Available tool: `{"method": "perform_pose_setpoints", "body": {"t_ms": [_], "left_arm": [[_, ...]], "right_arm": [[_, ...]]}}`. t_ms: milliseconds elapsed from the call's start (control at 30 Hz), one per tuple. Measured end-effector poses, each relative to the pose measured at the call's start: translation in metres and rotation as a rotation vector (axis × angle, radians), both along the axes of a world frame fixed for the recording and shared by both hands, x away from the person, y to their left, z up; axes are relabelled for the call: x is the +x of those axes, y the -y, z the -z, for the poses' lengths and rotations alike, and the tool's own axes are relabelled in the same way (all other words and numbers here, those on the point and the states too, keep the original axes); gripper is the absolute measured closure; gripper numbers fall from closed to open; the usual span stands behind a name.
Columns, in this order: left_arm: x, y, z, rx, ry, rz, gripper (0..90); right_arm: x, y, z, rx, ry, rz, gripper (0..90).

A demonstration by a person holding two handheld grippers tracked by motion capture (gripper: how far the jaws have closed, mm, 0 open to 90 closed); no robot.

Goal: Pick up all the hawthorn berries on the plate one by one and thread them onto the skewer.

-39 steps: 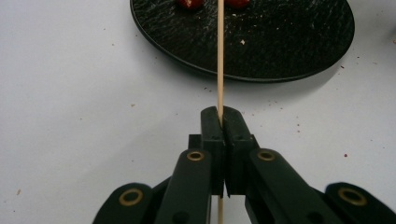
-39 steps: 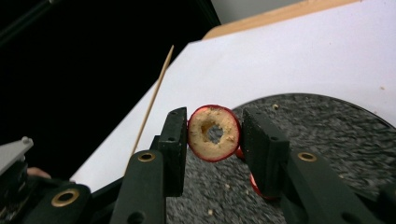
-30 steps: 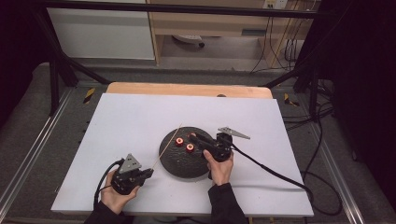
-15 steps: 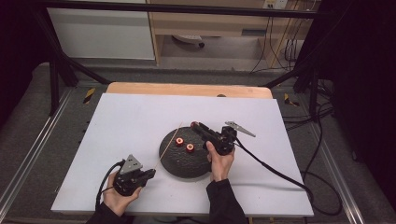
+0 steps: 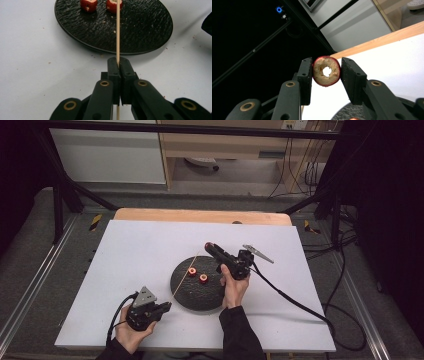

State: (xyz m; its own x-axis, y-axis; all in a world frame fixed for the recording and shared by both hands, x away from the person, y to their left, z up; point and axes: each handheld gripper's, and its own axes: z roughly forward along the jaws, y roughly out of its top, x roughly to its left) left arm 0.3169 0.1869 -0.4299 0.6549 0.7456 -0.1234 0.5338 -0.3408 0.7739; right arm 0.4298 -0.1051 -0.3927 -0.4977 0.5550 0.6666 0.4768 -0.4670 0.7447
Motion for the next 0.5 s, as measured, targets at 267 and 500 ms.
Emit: {"method": "perform_pose_setpoints", "body": {"t_ms": [267,500], "left_arm": [[0.0,0.007,0.002,-0.024,-0.013,0.003,88.4],[0.001,0.014,0.003,-0.028,-0.026,0.011,88.5]], "right_arm": [[0.003,-0.002,0.002,0.049,0.009,0.009,62.6],[0.005,-0.005,0.004,0.064,0.018,0.002,62.6]]}}
